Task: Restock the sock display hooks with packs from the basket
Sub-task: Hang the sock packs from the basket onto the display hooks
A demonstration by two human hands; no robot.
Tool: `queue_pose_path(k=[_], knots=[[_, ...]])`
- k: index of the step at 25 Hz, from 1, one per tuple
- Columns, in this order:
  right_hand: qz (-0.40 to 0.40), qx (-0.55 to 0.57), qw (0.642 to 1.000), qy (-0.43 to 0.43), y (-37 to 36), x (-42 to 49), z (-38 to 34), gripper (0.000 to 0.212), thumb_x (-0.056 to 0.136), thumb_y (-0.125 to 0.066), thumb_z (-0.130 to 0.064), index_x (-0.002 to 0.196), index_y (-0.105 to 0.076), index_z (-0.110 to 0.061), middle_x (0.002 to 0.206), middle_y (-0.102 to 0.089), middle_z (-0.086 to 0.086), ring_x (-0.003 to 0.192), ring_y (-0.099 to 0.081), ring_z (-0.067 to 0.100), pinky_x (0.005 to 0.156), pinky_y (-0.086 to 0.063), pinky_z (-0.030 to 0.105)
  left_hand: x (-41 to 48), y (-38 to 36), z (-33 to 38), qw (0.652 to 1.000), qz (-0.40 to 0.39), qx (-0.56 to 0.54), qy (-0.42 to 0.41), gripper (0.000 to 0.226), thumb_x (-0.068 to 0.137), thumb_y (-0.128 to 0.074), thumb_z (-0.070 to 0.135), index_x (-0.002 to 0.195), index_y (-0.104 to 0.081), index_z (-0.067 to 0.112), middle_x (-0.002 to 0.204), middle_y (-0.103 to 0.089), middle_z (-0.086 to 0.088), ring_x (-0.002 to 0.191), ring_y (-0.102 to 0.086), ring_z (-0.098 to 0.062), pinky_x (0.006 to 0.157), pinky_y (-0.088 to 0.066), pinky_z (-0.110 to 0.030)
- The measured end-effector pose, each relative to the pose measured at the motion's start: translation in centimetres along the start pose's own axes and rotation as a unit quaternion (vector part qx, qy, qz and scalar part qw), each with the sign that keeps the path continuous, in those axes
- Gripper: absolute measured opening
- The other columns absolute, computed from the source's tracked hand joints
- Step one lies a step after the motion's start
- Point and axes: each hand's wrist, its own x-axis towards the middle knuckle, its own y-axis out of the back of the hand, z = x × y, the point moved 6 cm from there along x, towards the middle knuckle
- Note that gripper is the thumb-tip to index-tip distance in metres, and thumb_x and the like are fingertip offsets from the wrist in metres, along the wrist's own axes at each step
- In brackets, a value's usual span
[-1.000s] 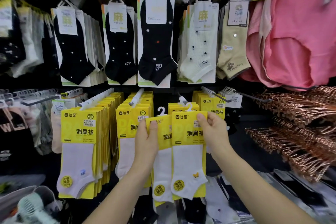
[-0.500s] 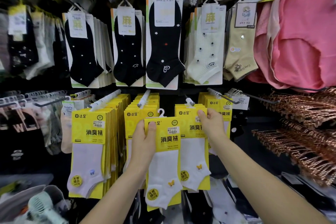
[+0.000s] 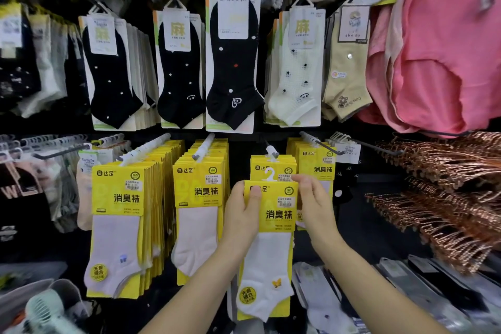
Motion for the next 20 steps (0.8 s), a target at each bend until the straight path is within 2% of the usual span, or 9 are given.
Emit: queue_pose_path(k=[1,3,6,7,11,13,16,18,20], knots=[[-0.014,0.001,1.0,-0.003,0.2,-0.2,0.0,0.015,0.098,-0.044,-0.022,0.098,-0.06,-0.022,0.092,-0.067,-0.003,0.084,-0.064,0.01,0.067,-0.053,0.018,0.0,-0.6,-0.1,1.0,-0.008,0.0,0.004,0.011,0.097,-0.045,0.024,0.091,-0.054,0.025,0.084,-0.061,0.011,0.072,-0.059,0.007,0.061,-0.047,-0.011],[-0.038,-0.016,0.999,-0.009,0.6,-0.4,0.1,0.011,0.095,-0.051,-0.015,0.097,-0.061,-0.012,0.088,-0.069,0.0,0.083,-0.066,0.016,0.065,-0.056,0.021,0.0,-1.5,-0.4,1.0,-0.024,-0.014,0.015,0.008,0.096,-0.047,0.022,0.096,-0.055,0.02,0.085,-0.062,0.009,0.07,-0.06,0.009,0.057,-0.046,-0.007],[-0.001,-0.06,0.998,-0.015,1.7,1.0,-0.2,0.024,0.095,-0.052,-0.017,0.091,-0.055,0.006,0.083,-0.064,0.025,0.073,-0.061,0.033,0.065,-0.053,0.039,0.5,-2.2,-0.6,0.998,-0.041,-0.025,0.032,0.009,0.094,-0.052,0.02,0.103,-0.051,0.02,0.093,-0.062,0.011,0.081,-0.061,0.001,0.061,-0.048,-0.007],[0.009,-0.08,0.997,-0.014,1.9,1.7,-0.4,0.03,0.095,-0.052,-0.02,0.089,-0.051,0.01,0.083,-0.059,0.032,0.069,-0.055,0.034,0.064,-0.049,0.039,0.6,-2.2,-0.8,0.998,-0.043,-0.021,0.036,0.012,0.094,-0.053,0.018,0.104,-0.049,0.022,0.096,-0.06,0.011,0.084,-0.06,0.001,0.062,-0.047,-0.006],[0.004,-0.116,0.993,-0.025,1.2,3.8,-0.7,0.036,0.095,-0.052,-0.025,0.095,-0.053,0.011,0.078,-0.049,0.027,0.069,-0.044,0.024,0.063,-0.038,0.033,0.5,-1.2,-1.6,0.998,-0.025,-0.004,0.05,0.03,0.092,-0.055,0.014,0.119,-0.046,0.023,0.102,-0.055,0.012,0.081,-0.058,0.003,0.059,-0.044,-0.003],[0.004,-0.13,0.991,-0.031,0.6,4.5,-0.4,0.036,0.095,-0.052,-0.025,0.091,-0.053,0.011,0.072,-0.044,0.016,0.065,-0.039,0.019,0.058,-0.033,0.026,0.6,-0.7,-1.9,0.999,-0.019,0.0,0.048,0.036,0.092,-0.055,0.014,0.124,-0.044,0.023,0.101,-0.053,0.019,0.079,-0.058,0.006,0.059,-0.043,-0.002],[0.003,-0.145,0.988,-0.043,-0.3,5.1,0.2,0.026,0.095,-0.052,-0.024,0.077,-0.054,-0.006,0.061,-0.043,-0.001,0.051,-0.034,0.01,0.042,-0.029,0.013,0.8,-0.4,-2.3,0.999,-0.029,0.011,0.04,0.033,0.091,-0.055,0.014,0.117,-0.043,0.031,0.1,-0.05,0.024,0.075,-0.058,0.013,0.059,-0.043,-0.001],[0.009,-0.164,0.985,-0.048,-0.6,5.5,0.6,0.029,0.095,-0.051,-0.026,0.07,-0.047,-0.013,0.06,-0.039,-0.003,0.052,-0.032,0.011,0.046,-0.029,0.018,0.9,-0.6,-2.2,0.999,-0.037,0.02,0.032,0.033,0.091,-0.055,0.012,0.108,-0.043,0.037,0.098,-0.051,0.026,0.073,-0.056,0.018,0.059,-0.043,-0.001],[0.009,-0.185,0.981,-0.052,-0.8,5.7,0.9,0.027,0.095,-0.051,-0.029,0.074,-0.048,-0.012,0.067,-0.044,0.002,0.06,-0.038,0.015,0.053,-0.032,0.027,1.1,-1.1,-2.1,0.998,-0.05,0.031,0.019,0.036,0.09,-0.054,0.01,0.099,-0.046,0.043,0.098,-0.057,0.022,0.079,-0.059,0.012,0.066,-0.047,-0.006]])
